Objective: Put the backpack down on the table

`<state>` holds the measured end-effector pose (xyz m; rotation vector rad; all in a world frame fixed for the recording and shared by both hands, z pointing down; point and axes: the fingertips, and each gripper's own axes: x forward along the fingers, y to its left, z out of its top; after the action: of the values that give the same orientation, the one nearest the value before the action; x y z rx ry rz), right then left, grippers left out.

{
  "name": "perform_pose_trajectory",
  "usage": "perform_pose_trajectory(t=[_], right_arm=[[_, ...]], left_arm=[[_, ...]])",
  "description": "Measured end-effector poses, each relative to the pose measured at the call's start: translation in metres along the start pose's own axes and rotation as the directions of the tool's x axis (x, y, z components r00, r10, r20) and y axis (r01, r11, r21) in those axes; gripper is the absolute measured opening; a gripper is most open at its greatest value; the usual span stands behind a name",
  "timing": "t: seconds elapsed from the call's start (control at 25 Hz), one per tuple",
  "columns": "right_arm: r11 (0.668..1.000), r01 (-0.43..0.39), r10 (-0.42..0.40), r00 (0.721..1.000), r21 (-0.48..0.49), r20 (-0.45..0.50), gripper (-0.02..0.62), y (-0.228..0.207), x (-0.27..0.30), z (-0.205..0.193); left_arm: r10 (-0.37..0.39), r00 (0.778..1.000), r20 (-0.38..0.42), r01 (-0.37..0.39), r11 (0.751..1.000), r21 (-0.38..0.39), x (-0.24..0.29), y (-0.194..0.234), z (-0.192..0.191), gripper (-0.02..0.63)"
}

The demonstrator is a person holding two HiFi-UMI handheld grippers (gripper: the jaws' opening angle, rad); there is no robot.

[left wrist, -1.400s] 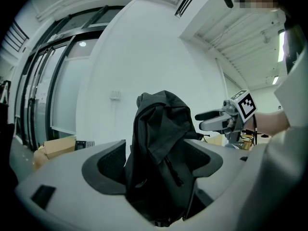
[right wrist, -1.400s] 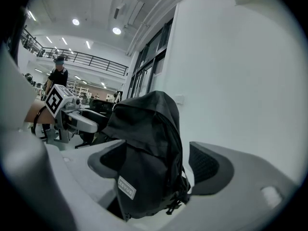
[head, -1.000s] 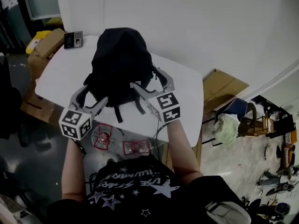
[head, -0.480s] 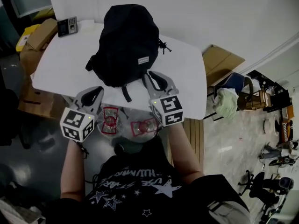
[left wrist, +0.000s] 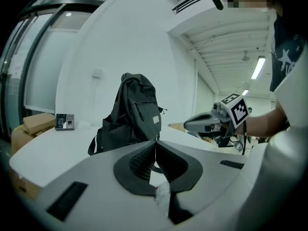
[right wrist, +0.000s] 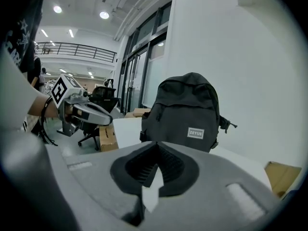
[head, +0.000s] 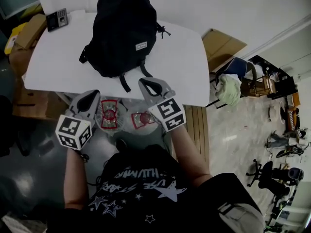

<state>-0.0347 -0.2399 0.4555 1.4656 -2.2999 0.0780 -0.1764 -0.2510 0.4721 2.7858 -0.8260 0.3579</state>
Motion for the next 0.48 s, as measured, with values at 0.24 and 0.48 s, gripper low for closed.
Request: perform_pose_trajectory(t=[0.24,0.48], right_arm=[[1.000,-0.028,0.028,1.000,-0.010,0.004,0.000,0.000,-0.016,-0.007],[0.999,-0.035,0.035,0.999,0.018,0.013,0.000,-0.012,-0.057,-0.029]], left_arm=[[0.034,0.999,-0.007,-0.034,0.999,-0.028,0.001,-0.018,-0.007,0.009],[0.043,0.998,-0.034,-0.044,0.999,-0.024,0.009,-0.065,-0.020,0.009]])
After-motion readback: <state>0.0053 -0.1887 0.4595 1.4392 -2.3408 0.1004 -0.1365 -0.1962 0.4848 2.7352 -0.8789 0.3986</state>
